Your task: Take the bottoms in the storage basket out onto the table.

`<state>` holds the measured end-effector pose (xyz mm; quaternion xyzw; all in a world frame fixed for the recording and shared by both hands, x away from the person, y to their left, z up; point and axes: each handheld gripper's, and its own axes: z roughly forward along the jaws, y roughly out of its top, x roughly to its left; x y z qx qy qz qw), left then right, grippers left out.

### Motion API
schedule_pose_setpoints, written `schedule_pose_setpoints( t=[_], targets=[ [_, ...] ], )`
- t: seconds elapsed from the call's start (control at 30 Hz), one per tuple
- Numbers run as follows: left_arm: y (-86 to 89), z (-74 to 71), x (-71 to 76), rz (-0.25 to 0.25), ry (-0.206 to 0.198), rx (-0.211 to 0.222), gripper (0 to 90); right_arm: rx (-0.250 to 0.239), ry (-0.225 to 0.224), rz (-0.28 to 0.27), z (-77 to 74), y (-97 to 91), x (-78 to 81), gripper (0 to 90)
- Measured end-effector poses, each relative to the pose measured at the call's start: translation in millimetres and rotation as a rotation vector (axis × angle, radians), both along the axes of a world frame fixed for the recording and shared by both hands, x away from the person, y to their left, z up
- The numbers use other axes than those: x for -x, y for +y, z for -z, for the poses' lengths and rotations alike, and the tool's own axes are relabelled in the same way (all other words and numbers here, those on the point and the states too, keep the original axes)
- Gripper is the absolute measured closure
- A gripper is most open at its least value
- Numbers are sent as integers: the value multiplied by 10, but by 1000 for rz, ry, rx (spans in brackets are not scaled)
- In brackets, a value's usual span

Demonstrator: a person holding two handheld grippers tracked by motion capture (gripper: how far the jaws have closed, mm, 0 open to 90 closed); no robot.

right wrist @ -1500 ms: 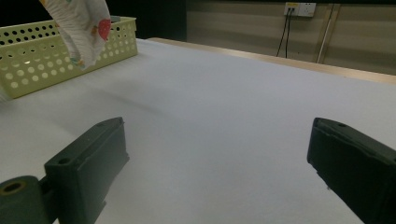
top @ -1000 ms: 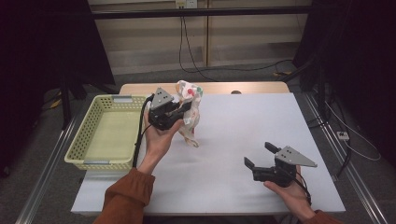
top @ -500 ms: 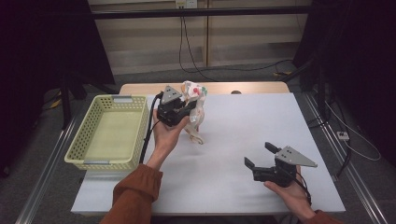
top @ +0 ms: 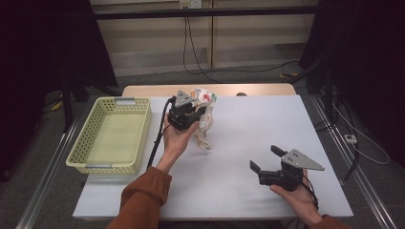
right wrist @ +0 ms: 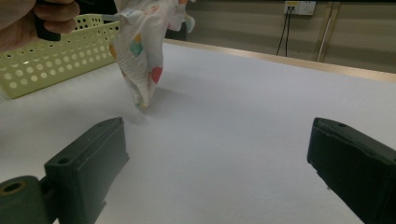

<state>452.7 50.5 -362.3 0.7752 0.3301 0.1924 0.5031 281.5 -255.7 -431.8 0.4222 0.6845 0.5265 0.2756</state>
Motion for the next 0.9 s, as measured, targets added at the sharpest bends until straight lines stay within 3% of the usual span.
schedule_pose_setpoints(
  t=[0.23, 0.47, 0.73, 0.9],
  targets=[
    [-46, 80, 35, 23, 25, -5, 804, -6, 2, 1, -3, 5, 5, 48],
    [-84, 145, 82, 37, 42, -43, 802, -4, 2, 3, -4, 4, 7, 48],
    [-1, 160, 80, 40, 60, -72, 797, -4, 3, 6, -1, 0, 4, 48],
    [28, 252, 75, 35, 81, -97, 790, -3, 3, 5, -3, 3, 5, 48]
  ],
)
